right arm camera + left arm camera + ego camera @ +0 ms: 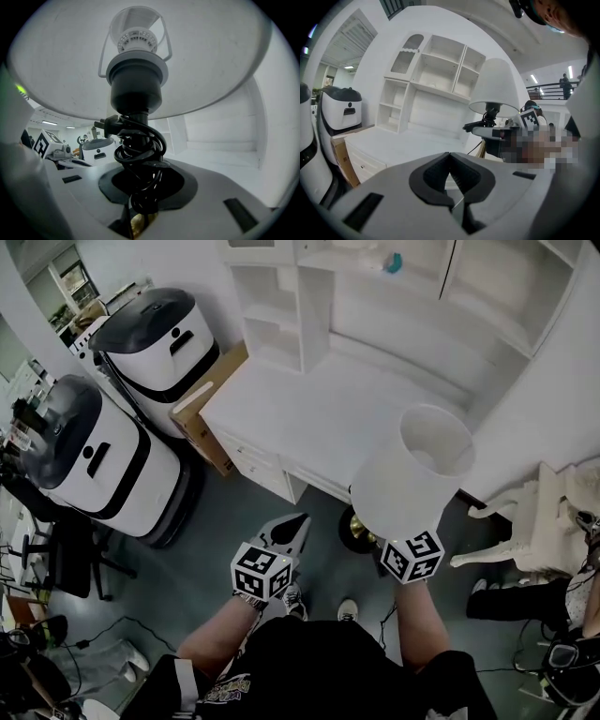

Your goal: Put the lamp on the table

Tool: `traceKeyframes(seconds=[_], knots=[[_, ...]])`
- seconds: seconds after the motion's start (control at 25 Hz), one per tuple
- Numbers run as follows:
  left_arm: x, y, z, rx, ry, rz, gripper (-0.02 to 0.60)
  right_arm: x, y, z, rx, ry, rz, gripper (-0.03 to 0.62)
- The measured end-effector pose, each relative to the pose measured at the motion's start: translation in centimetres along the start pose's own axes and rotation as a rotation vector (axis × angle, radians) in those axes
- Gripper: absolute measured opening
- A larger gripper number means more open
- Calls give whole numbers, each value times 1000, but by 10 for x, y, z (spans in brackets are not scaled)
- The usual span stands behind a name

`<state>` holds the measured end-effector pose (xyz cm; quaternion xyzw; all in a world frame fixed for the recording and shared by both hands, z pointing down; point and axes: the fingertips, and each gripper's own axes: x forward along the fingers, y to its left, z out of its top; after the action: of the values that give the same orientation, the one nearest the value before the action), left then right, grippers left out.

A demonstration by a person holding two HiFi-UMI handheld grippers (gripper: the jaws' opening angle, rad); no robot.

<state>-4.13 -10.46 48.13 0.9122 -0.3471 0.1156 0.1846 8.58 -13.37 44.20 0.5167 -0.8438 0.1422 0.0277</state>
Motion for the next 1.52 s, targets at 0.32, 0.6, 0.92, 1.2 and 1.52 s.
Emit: traceKeyframes(seconds=[0.32, 0.6, 0.92, 1.2, 1.52], knots=[[0, 54, 4, 9, 21, -66, 8, 43, 13, -1, 2, 2, -78, 112], [0, 81, 16, 39, 18, -101, 8, 70, 16, 7, -2, -11, -112, 112], [15, 99, 21, 92, 17, -97, 7, 100, -1, 7, -4, 2, -90, 112], [45, 107, 29, 130, 6, -83, 7, 138, -34, 6, -45, 30, -24, 112], [88, 129, 31, 120, 26, -67, 7, 186, -71, -1, -53, 73, 30, 112]])
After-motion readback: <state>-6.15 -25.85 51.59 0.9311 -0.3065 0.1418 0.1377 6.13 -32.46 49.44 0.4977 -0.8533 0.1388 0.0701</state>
